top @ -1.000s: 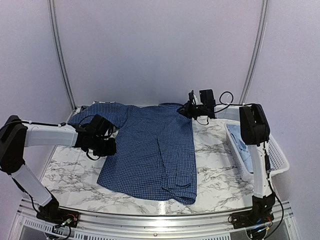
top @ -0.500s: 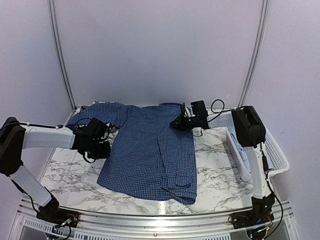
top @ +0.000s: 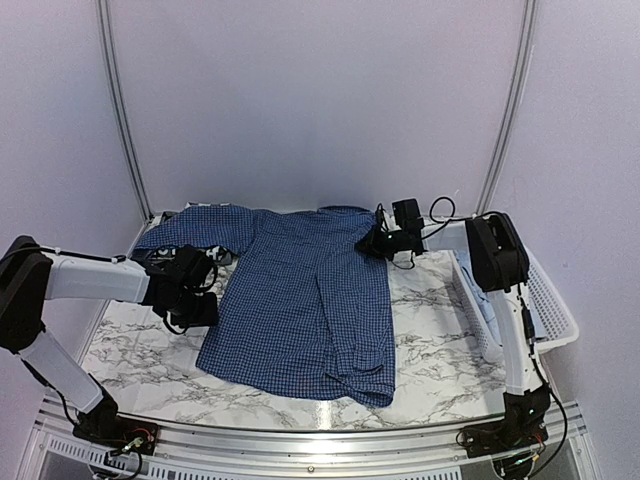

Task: Fold and stack the long sleeve shirts
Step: Smooth out the 1/3-folded shirt at the center of the board, then move the 1/3-folded shirt to the center of the board.

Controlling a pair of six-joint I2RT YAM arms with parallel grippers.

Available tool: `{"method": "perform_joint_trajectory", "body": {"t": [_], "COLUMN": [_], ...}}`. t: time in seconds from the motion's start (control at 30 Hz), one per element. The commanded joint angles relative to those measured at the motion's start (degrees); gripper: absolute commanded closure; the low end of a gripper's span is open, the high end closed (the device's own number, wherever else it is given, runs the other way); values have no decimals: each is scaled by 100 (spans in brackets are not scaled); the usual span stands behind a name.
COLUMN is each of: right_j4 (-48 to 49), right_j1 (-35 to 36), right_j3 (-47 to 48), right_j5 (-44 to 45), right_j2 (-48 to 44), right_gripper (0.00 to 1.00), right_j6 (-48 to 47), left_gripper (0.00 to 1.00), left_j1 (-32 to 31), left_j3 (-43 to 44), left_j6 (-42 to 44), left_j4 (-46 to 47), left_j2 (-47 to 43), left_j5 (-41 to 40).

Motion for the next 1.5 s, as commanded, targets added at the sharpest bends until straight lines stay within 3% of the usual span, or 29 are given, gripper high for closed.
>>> {"method": "perform_joint_trajectory", "body": {"t": [0.0, 0.23, 0.37, 0.63, 0.8, 0.97, 1.2, 1.47], "right_j4": [-721, -1049, -698, 177, 261, 33, -352, -884], "right_j1": [12, 223, 399, 520, 504, 307, -268, -411], "right_j3": [375, 146, -561, -1913, -2374, -2468, -2490, -2096], "right_j5": [367, 384, 251, 189, 400, 778, 957, 1260], "right_j2": [-100, -746, -1153, -1396, -1482, -1531, -1612, -1616], "right_gripper": [85, 82, 81, 82, 83, 85, 85, 85], "right_j6": [-436, -742, -560, -248, -344, -592, -897, -1304], "left_gripper": [52, 51, 52, 68, 83, 94, 97, 98], "left_j1": [26, -31, -97, -356, -616, -919, -1439, -2045], "left_j3": [-242, -446, -518, -503, -456, -330, -21, 361], "left_j6": [-66, -151, -287, -437, -601, -847, -1344, -1841], "left_j4": [-178, -176, -157, -128, -124, -127, -118, -122], "left_j2": [-196, -230, -193, -79, 82, 238, 373, 636], "left_j5": [67, 141, 128, 37, 96, 135, 178, 153]}}
